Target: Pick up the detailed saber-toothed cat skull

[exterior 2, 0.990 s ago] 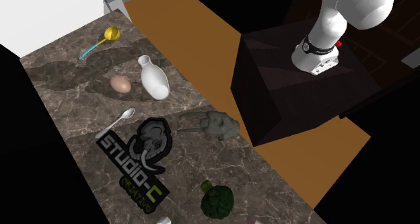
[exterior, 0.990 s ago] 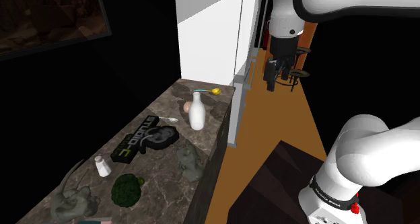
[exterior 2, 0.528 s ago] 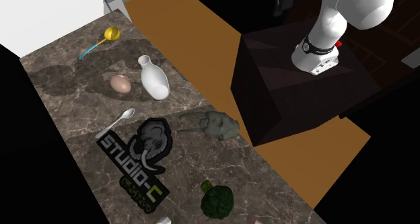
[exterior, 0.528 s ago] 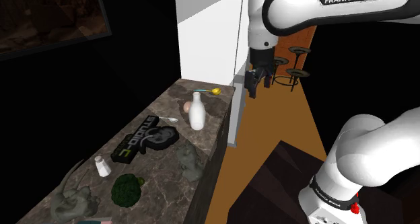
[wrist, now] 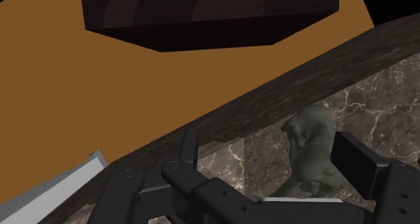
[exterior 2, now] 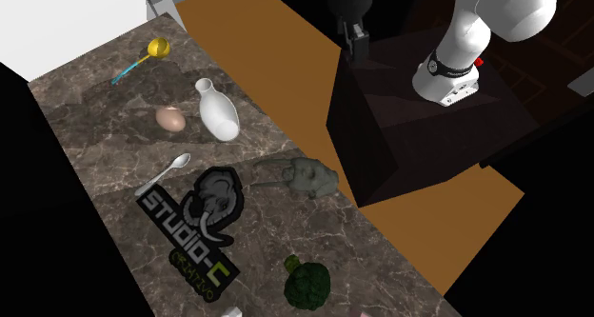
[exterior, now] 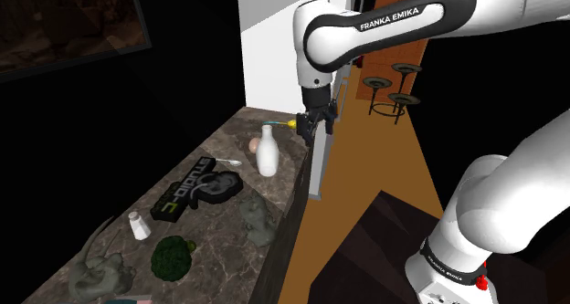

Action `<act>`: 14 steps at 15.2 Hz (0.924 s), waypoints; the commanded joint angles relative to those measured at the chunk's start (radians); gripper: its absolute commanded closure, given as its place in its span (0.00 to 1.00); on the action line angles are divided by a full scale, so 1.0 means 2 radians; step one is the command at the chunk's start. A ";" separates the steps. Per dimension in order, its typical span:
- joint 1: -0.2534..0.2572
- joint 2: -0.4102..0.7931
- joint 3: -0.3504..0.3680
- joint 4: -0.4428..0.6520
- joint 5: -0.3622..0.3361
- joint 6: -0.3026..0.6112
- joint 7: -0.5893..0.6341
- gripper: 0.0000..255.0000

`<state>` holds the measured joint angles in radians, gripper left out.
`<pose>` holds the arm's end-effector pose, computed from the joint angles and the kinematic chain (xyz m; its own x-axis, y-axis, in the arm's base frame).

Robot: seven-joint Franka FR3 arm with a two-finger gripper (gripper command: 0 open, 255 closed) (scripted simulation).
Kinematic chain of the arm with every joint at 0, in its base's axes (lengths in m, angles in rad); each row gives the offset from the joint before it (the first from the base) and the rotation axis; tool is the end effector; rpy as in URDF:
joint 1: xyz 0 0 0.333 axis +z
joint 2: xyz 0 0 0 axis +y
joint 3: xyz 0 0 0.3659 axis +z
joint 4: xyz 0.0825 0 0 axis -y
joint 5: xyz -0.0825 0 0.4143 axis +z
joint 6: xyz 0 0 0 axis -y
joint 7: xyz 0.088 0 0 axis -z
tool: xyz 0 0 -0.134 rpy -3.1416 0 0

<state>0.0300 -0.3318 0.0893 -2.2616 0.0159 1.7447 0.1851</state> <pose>0.4341 0.0563 0.4889 0.9805 -0.0806 -0.1793 -0.0731 -0.9962 0.0480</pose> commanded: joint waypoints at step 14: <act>0.017 0.313 0.017 0.198 0.034 0.055 0.019 0.00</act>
<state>0.0589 0.2528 0.1203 -1.9031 0.0793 1.8577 0.2181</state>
